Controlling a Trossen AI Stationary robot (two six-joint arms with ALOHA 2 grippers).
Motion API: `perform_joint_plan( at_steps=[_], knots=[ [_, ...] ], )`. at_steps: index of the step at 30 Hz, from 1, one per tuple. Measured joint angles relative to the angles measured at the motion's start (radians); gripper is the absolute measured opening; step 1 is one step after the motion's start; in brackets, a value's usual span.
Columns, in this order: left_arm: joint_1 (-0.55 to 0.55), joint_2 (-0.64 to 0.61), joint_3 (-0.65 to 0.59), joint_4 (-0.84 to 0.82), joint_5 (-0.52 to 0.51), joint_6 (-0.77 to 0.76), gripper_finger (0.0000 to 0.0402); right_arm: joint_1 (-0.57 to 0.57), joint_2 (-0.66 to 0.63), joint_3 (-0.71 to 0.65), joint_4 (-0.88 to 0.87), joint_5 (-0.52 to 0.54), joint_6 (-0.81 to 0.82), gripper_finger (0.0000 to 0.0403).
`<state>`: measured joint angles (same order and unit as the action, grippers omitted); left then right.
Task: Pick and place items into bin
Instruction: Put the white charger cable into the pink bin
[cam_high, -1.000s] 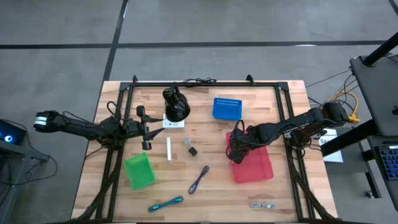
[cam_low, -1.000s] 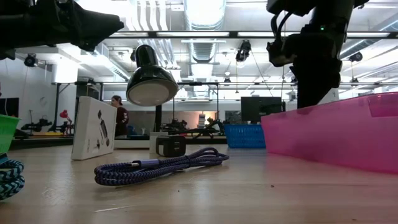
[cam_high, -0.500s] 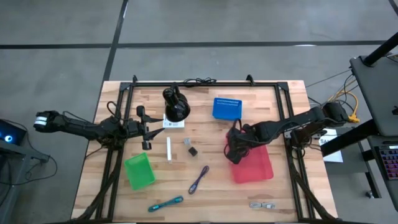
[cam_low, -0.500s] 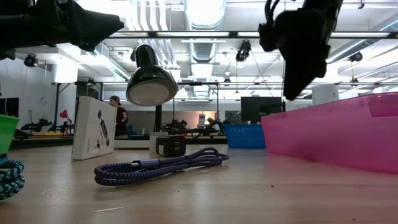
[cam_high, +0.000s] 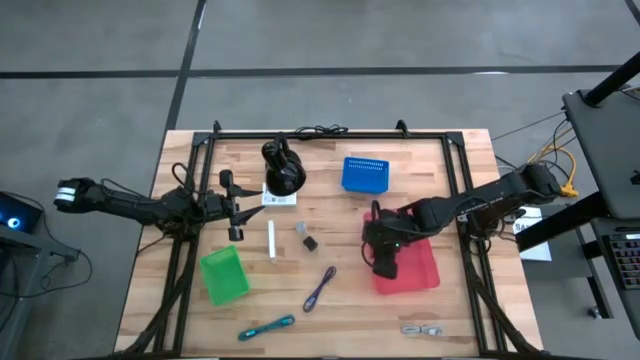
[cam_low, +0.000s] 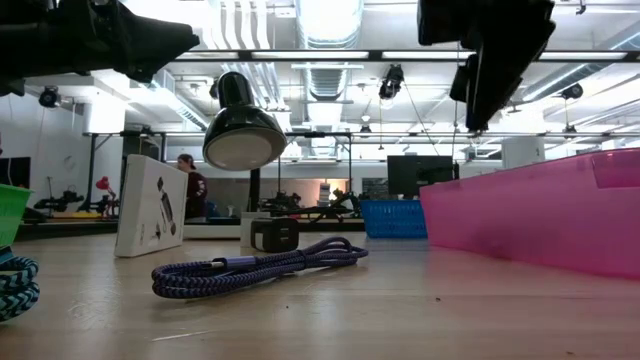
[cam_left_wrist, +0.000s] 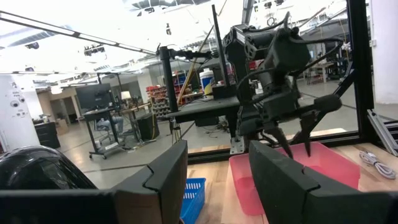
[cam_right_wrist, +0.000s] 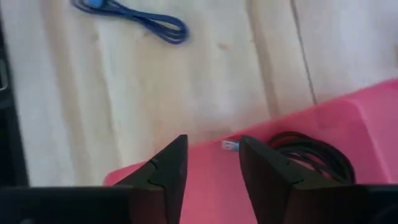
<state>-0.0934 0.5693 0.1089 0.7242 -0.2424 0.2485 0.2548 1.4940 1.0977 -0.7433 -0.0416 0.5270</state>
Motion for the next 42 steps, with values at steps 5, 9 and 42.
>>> perform_joint_plan(
  at_steps=[5, 9, 42],
  knots=[
    [0.0, 0.0, 0.0, 0.0, 0.0, 0.0, 0.0157, 0.054, 0.0, 0.033, 0.001, -0.046, -0.018, 0.0149],
    [0.0, 0.0, 0.0, -0.004, 0.0, 0.0, 0.0157, 0.103, 0.0, 0.062, 0.017, -0.038, -0.03, 0.016],
    [0.0, 0.0, 0.0, -0.007, 0.0, -0.006, 0.0157, 0.45, 0.0, 0.063, 0.046, -0.012, 0.057, 0.0154]
  ],
)
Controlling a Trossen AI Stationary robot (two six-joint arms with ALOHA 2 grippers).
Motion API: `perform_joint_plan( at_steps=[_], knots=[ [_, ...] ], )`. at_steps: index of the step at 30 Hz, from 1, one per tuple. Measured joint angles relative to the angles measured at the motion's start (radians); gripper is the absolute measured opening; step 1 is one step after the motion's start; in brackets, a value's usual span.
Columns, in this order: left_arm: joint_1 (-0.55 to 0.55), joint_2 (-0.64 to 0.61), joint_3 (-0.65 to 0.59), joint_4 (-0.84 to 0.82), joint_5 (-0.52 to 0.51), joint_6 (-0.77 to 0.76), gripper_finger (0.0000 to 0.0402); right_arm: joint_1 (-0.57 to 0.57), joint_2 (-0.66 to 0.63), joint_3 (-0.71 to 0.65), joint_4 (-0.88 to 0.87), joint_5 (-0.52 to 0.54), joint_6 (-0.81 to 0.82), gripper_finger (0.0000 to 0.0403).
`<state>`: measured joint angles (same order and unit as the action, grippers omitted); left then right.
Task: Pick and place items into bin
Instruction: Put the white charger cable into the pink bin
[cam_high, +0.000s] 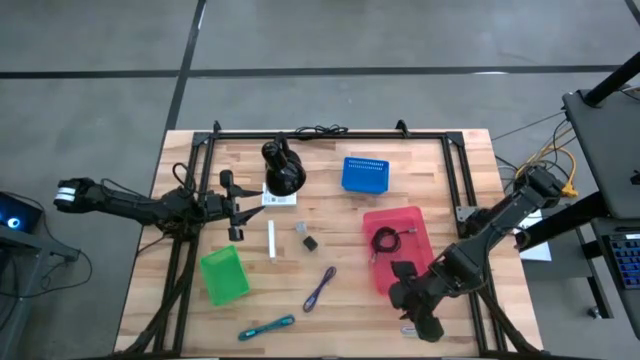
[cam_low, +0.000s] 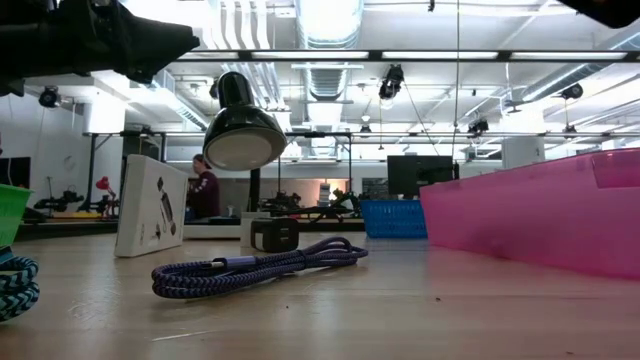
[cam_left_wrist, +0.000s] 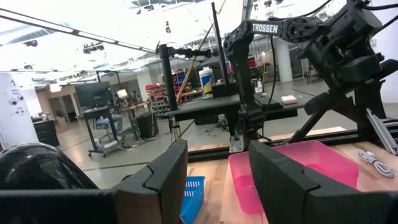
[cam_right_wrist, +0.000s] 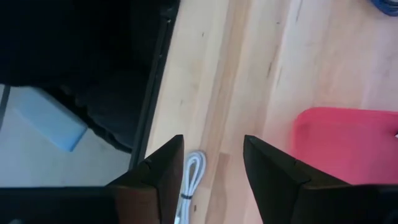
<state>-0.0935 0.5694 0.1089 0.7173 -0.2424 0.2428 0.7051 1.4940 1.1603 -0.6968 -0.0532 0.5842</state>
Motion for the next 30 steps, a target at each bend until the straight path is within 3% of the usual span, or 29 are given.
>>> perform_joint_plan(
  at_steps=[9, 24, 30],
  knots=[
    [0.0, 0.0, 0.0, 0.013, 0.0, 0.0, 0.0157, 0.091, 0.0, -0.014, -0.002, 0.0, 0.024, 0.0148],
    [0.0, 0.0, 0.0, 0.007, -0.001, -0.001, 0.0157, 0.189, 0.04, -0.016, 0.028, 0.001, 0.449, 0.0138],
    [0.0, 0.0, 0.0, 0.007, -0.001, -0.001, 0.0157, 0.204, 0.123, -0.016, 0.139, -0.002, 0.471, 0.0136]
  ],
)
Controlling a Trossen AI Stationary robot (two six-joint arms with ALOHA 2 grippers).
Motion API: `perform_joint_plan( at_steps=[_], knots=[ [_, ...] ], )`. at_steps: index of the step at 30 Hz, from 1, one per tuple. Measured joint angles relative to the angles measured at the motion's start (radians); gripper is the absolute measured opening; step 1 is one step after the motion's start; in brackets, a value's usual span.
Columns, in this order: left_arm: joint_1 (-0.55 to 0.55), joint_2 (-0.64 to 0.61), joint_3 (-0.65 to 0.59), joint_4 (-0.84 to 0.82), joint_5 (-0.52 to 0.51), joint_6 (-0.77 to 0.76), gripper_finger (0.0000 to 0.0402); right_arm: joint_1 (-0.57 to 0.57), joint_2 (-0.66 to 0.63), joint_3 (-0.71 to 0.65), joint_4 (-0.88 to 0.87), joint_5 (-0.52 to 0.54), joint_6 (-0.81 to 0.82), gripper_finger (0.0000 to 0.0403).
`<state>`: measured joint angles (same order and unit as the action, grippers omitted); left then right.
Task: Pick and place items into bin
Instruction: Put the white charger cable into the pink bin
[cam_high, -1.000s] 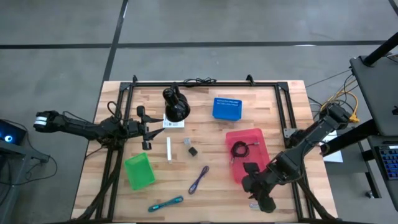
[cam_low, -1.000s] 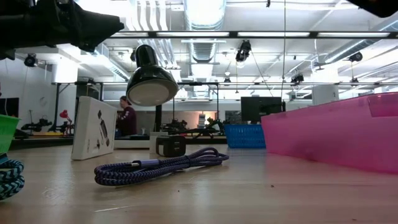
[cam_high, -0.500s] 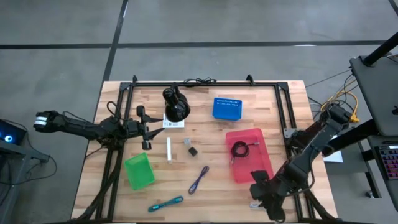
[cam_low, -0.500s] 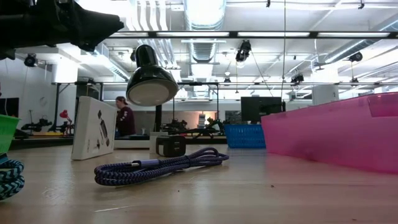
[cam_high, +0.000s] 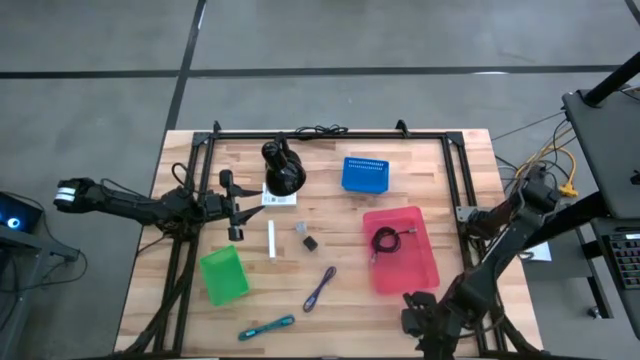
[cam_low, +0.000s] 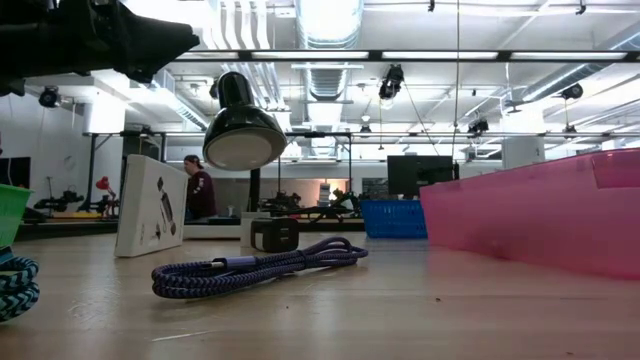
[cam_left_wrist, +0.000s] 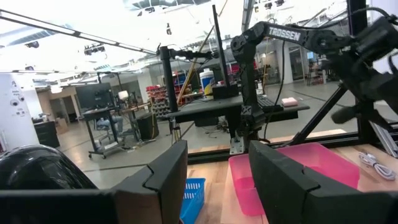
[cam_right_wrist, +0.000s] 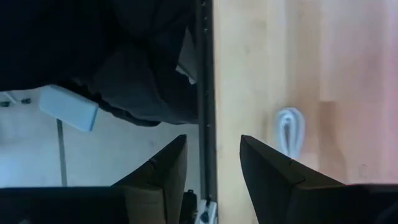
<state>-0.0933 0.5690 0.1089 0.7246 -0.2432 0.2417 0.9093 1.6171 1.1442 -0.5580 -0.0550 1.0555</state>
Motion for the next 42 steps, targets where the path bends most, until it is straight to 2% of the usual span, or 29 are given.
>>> perform_joint_plan(
  at_steps=[6, 13, 26, 42],
  knots=[
    [0.0, 0.0, 0.0, 0.0, -0.002, 0.0, 0.0157, -0.002, 0.078, 0.002, 0.01, 0.001, 0.002, 0.013],
    [0.0, 0.0, 0.0, -0.001, -0.106, 0.001, 0.0157, -0.001, 0.121, 0.003, -0.032, -0.005, 0.007, 0.0117],
    [0.0, 0.011, 0.0, 0.0, -0.106, 0.0, 0.0157, 0.0, 0.198, 0.001, -0.046, 0.028, -0.034, 0.0091],
    [0.0, 0.066, 0.0, -0.001, -0.106, 0.0, 0.0157, 0.003, 0.2, -0.002, -0.045, 0.059, -0.12, 0.0081]
  ],
)
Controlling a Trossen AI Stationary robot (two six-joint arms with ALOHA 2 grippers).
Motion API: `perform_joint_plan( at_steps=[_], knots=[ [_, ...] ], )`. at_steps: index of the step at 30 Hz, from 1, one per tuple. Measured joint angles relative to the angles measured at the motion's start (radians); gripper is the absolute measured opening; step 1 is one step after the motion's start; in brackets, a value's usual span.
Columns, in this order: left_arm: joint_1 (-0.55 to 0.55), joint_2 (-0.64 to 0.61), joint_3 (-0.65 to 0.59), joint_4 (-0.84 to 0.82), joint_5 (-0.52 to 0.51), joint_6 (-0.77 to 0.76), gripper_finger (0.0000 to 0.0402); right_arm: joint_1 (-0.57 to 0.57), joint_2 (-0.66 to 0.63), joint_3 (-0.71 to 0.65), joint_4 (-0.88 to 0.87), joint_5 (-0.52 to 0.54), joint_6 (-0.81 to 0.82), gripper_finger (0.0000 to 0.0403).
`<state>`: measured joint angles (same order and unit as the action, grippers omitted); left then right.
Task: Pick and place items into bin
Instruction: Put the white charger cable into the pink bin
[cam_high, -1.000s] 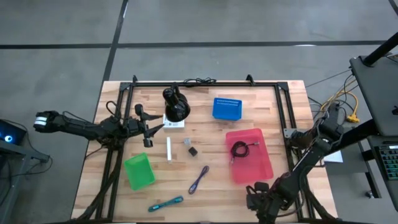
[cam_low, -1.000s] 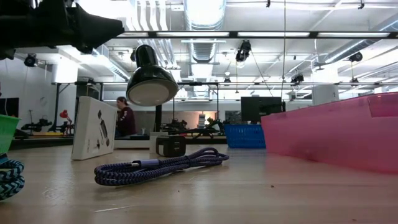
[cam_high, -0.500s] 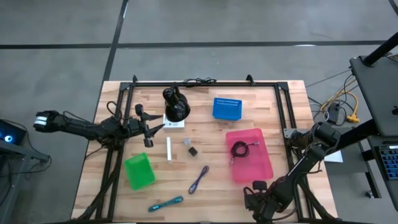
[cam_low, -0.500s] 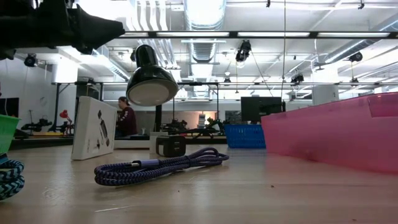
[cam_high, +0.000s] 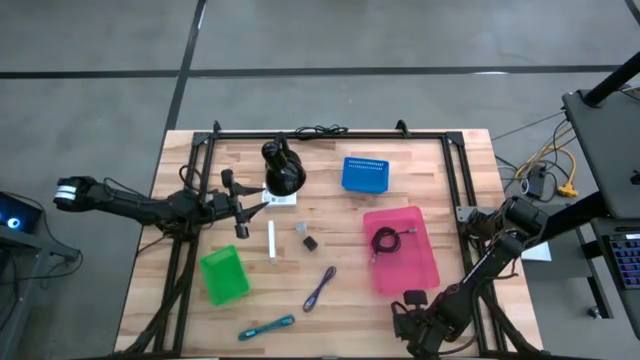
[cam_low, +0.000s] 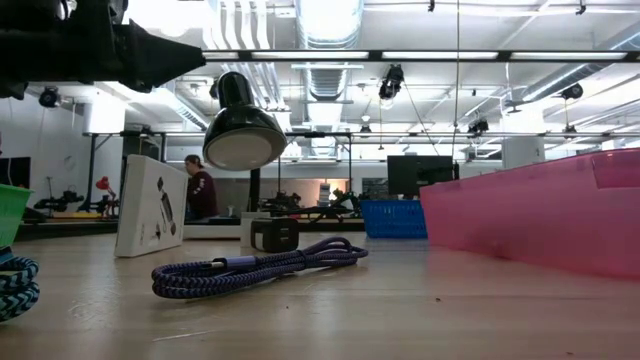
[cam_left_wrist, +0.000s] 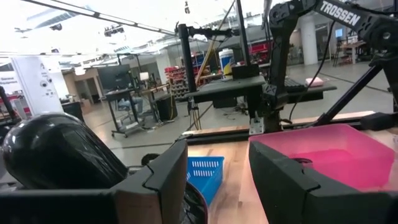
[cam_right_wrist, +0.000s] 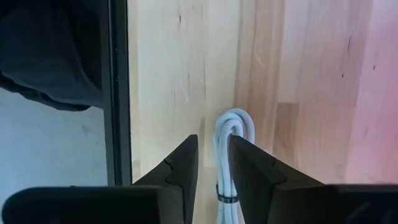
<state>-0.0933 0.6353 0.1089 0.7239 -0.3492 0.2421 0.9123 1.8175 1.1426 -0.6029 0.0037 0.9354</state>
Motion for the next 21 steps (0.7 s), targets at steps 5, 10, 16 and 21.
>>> perform_joint_plan(
  at_steps=[5, 10, 16, 21],
  knots=[
    [0.0, -0.006, 0.0, 0.0, 0.0, 0.0, 0.0157, 0.002, 0.0, -0.018, 0.0, 0.0, -0.001, 0.0082],
    [0.0, -0.016, 0.0, 0.001, 0.0, 0.0, 0.0157, 0.002, 0.0, -0.046, 0.012, 0.0, 0.029, 0.0082],
    [0.0, -0.014, 0.0, 0.002, 0.0, 0.0, 0.0157, 0.002, 0.0, -0.056, 0.054, -0.001, 0.03, 0.0082],
    [0.0, -0.012, 0.0, 0.001, 0.0, 0.0, 0.0157, 0.005, 0.001, -0.068, 0.097, -0.004, -0.021, 0.0082]
  ],
)
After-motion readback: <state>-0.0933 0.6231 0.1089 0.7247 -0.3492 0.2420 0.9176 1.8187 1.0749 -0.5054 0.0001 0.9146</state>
